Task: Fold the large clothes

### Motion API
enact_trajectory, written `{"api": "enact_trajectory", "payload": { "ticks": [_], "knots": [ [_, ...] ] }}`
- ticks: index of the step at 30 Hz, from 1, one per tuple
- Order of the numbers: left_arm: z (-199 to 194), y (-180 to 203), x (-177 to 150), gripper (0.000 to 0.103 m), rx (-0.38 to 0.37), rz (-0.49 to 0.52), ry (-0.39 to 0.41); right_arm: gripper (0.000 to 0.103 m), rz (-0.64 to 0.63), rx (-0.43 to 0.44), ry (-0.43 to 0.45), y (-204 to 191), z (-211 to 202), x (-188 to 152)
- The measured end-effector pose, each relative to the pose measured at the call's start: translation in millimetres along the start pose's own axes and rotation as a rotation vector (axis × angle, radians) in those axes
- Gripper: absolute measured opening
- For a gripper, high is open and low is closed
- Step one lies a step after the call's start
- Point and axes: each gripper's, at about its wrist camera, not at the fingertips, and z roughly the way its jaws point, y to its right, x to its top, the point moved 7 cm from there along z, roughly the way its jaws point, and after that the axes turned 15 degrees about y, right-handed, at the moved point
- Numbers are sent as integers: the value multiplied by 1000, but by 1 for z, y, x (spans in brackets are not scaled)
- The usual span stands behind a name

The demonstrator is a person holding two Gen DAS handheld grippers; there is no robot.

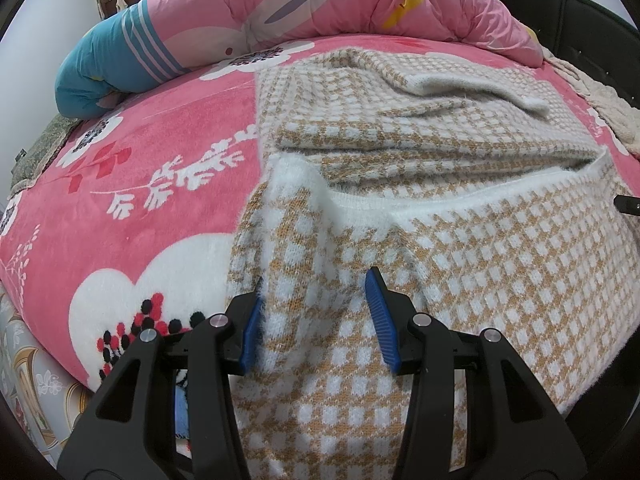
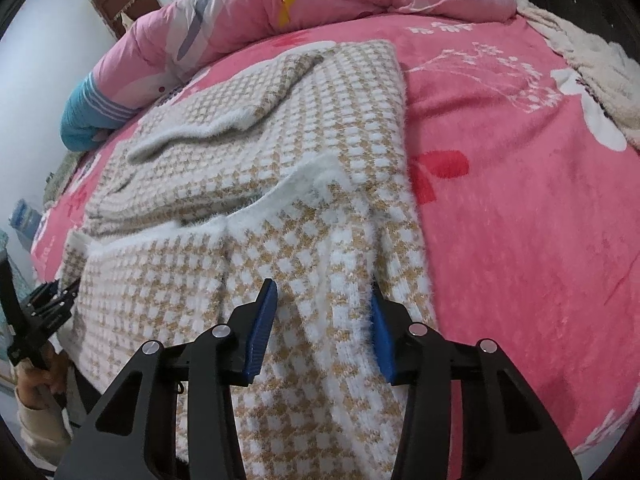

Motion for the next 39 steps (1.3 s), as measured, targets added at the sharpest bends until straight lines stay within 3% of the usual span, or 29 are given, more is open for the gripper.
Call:
{"api": "enact_trajectory", "payload": {
  "ticks": [34,39],
  "knots": [
    [0,2,1,45,6,0,-3,43,-51,-10,-4,-9,18,7],
    [0,1,1,45,10,-2,-7,34,-72,-21,1,-10,11,2]
  ]
}}
